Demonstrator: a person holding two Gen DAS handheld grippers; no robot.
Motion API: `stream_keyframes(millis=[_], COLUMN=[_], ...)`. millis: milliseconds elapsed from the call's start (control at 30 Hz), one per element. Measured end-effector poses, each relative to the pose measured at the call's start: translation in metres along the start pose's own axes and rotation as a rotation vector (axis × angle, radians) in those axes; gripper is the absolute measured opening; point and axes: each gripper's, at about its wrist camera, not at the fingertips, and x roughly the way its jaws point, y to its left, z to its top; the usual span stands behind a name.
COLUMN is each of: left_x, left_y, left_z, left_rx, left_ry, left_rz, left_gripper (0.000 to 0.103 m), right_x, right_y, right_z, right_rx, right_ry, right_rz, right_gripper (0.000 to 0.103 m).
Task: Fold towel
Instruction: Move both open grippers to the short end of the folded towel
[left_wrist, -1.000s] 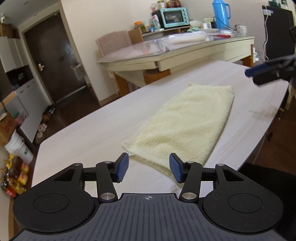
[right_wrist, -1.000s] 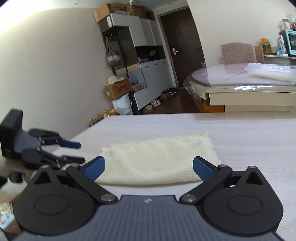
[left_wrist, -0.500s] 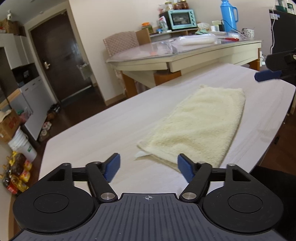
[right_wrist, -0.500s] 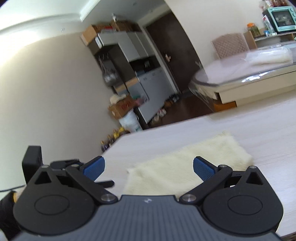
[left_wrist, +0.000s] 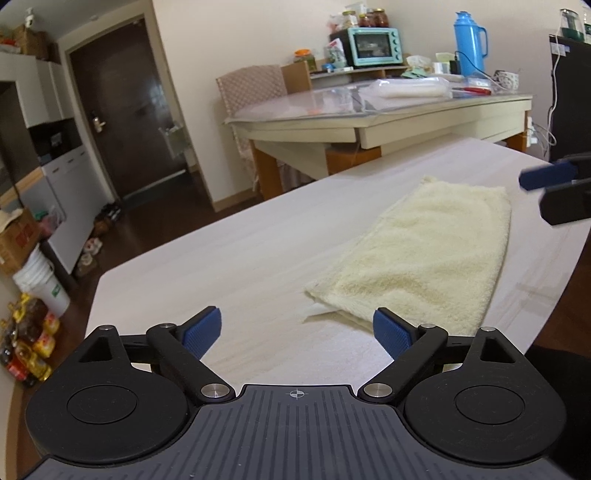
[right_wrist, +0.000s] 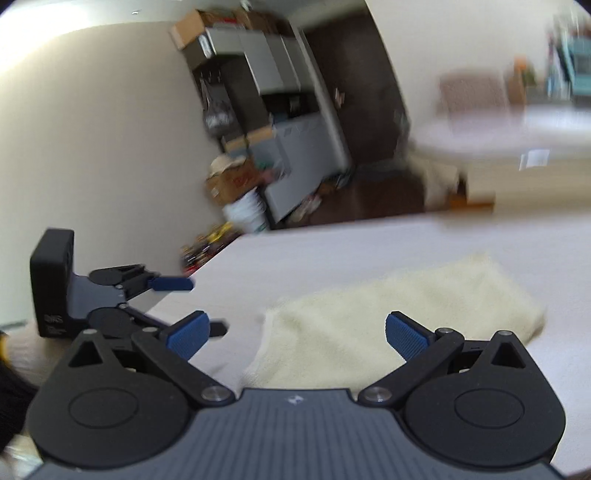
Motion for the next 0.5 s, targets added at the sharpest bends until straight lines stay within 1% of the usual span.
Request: stream_keyframes(millis=[33, 100, 233, 300, 400, 500], left_x=[0.002, 0.004, 0.004, 0.004, 0.004, 0.004], left_y=[0.002, 0.007, 0.014, 0.017, 0.020, 0.024], left_z=[0.000, 0.000, 0.000, -0.001, -0.004, -0.008], left_rx=[0.002, 0.004, -0.005, -0.011, -0.024, -0.034], left_ry=[-0.003, -0.007, -0.017, -0.019, -0.021, -0.017], left_rz=[-0.002, -0.001, -0.001, 0.001, 0.003, 0.007], left_gripper=[0.093, 0.093, 0.093, 0.093, 0.093, 0.093], right_x=[0.009, 0.022, 0.026, 0.030, 0.037, 0.041], right_y=[-0.002, 0.000, 0.012, 0.024, 0.032, 0.039], right_z=[0.002, 0.001, -0.007, -0.012, -0.014, -0.017], right_rx=[0.030, 0.044, 0.026, -0.026, -0.014, -0.047], right_ry=[0.060, 0.124, 0.131, 0.142, 0.167, 0.159], right_rz=[0.010, 0.038, 0.081, 0.078, 0.094, 0.082], right_gripper=[0.103, 0.103, 0.103, 0.103, 0.103, 0.103])
